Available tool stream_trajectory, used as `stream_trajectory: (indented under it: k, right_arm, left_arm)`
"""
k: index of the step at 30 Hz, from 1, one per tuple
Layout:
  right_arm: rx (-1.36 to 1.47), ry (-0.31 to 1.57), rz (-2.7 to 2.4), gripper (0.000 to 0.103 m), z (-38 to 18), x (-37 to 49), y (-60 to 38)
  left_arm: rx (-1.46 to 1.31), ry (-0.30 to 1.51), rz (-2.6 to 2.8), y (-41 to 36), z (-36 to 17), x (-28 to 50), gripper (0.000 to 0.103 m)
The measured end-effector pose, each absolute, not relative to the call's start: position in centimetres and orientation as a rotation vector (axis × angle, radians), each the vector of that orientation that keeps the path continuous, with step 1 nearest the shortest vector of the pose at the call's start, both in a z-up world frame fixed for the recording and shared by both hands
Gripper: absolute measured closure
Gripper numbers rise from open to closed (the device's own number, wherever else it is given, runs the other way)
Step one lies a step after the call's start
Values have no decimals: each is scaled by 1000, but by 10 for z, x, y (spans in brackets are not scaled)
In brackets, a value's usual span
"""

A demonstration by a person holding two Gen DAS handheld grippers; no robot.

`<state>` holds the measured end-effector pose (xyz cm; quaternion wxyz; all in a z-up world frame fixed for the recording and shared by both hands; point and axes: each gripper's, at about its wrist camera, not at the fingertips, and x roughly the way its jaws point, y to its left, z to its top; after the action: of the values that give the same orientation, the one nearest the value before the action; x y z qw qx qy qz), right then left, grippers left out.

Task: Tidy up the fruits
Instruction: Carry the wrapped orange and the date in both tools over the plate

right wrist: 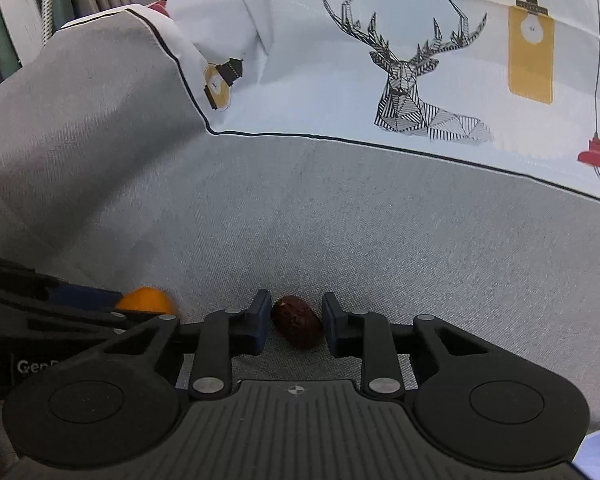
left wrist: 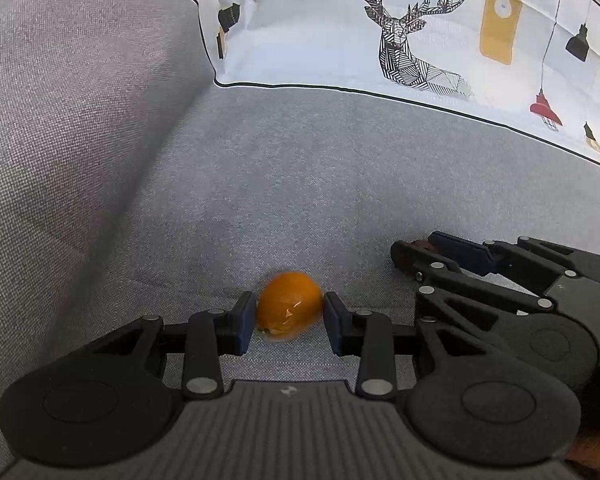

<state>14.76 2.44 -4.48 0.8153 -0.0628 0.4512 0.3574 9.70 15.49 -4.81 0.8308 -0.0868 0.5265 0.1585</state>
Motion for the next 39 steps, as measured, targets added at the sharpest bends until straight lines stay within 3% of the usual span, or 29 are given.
stream_trajectory:
  k: [10,23,29,32,39]
  right_arm:
    - [-80,865,682,75,-7,137,-11]
    - [22,632,566,75,124,65,-144]
    - [71,736,424,75,86,49,-194]
    - [53,704,400,75,85,57,-208]
    - [24,750,348,75,68,71,-218]
  left_arm:
    - [-226,1035,313,156,-31,80,63]
    - [-104,822,153,78,18,28,63]
    - [-30,808,53,32,13,6,63]
    - [32,790,25,17,9,10,63]
    - [-15,811,16,21,0,27,63]
